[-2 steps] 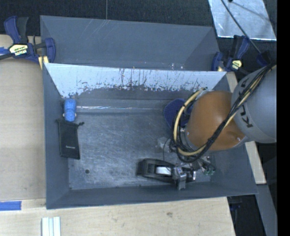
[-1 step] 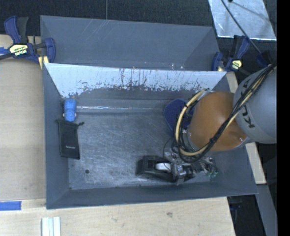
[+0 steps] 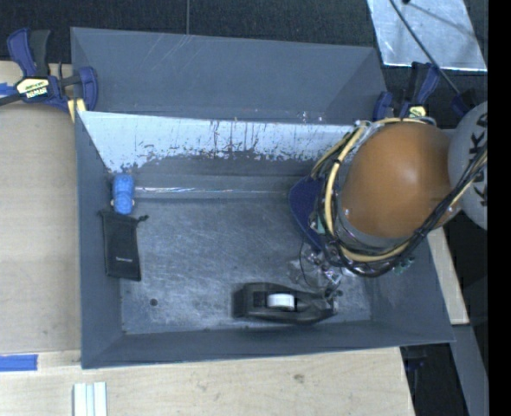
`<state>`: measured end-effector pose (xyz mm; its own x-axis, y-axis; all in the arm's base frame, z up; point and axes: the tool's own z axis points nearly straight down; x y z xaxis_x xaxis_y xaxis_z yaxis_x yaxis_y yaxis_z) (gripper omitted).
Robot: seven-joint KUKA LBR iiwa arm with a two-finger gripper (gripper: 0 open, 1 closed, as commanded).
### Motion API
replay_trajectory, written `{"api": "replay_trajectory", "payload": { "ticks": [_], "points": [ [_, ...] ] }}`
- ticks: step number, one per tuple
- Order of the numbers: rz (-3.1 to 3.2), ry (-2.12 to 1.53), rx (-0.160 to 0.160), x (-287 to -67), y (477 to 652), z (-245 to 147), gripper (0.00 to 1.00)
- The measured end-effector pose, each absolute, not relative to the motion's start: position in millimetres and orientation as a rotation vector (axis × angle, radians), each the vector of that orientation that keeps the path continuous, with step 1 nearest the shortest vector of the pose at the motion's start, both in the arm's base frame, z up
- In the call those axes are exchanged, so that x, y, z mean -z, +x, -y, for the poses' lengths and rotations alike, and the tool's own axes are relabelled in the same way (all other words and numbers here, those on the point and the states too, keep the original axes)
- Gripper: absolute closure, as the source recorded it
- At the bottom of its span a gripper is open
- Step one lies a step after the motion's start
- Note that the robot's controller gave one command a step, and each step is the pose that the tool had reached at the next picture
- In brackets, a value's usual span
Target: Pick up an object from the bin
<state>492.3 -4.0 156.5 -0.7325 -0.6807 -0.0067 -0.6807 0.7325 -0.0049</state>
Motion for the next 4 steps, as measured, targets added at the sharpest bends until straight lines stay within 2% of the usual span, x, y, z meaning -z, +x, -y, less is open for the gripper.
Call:
{"api": "replay_trajectory", "payload": {
  "ticks": [1, 2, 3, 4],
  "points": [
    [-2.734, -1.536, 0.008, -190, 556.3, 97, 1.0],
    [-2.707, -1.594, -0.004, -144, 558.7, 100, 1.0],
    [-2.706, -1.591, -0.001, -147, 559.6, 100, 0.0],
    [-2.758, -1.506, -0.005, -88, 597.4, 103, 0.0]
  ]
}}
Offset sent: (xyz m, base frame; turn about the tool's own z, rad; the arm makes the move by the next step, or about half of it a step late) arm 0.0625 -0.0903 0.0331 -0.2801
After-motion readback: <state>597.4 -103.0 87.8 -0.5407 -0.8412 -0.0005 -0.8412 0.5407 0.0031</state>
